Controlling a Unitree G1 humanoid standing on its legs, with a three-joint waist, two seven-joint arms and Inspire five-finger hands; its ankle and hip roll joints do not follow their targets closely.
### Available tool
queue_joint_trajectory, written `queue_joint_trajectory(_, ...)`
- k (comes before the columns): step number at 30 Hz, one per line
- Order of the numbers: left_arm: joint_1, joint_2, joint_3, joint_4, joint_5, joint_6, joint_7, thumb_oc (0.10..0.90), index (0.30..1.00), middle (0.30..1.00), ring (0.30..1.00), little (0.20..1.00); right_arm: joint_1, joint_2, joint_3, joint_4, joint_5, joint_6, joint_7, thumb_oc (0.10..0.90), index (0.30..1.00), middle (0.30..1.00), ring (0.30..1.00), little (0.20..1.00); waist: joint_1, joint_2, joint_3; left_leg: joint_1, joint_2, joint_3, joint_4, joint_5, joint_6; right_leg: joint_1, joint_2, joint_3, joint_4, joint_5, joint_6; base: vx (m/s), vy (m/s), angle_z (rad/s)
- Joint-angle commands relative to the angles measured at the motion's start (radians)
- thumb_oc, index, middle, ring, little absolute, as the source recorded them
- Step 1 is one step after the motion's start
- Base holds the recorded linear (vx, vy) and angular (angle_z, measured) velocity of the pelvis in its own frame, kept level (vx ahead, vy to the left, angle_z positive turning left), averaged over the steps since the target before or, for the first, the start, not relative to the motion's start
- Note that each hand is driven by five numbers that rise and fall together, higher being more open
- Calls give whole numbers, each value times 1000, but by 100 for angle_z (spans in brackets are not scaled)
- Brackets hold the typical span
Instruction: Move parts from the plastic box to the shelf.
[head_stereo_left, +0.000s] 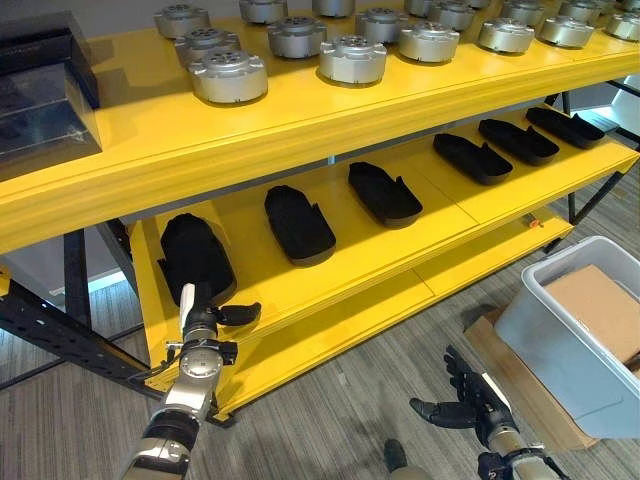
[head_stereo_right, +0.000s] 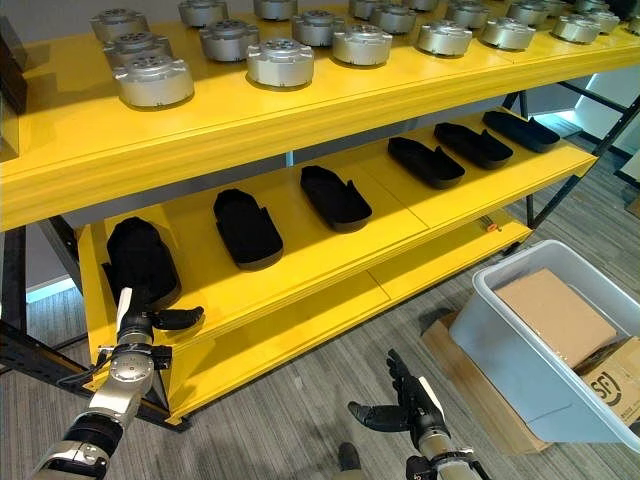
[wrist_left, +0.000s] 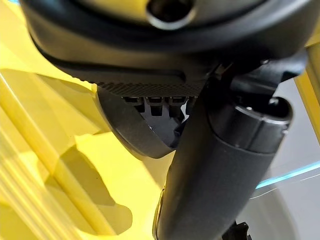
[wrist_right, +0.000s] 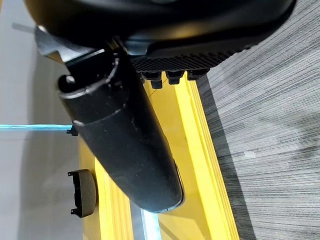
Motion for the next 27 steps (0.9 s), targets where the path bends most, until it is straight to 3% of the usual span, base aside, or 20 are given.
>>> queue_joint_trajectory(1,-52,7,26,66,-7,0,-13,900,1000,1000,1000,1000,-68,-23,-55,-68,20,-83,-13,900,1000,1000,1000,1000,10,-3,29,50,45,33,11,-52,13,64,-36,-10,43,-112,22,0,0,0)
queue_joint_trajectory(27,-38,82,42,15,37,-4,-28,900,1000,1000,1000,1000,-78,-24,-63,-46,26,-80,-3,900,1000,1000,1000,1000,19,2,19,49,41,29,9,-55,14,72,-38,-19,37,-112,24,0,0,0)
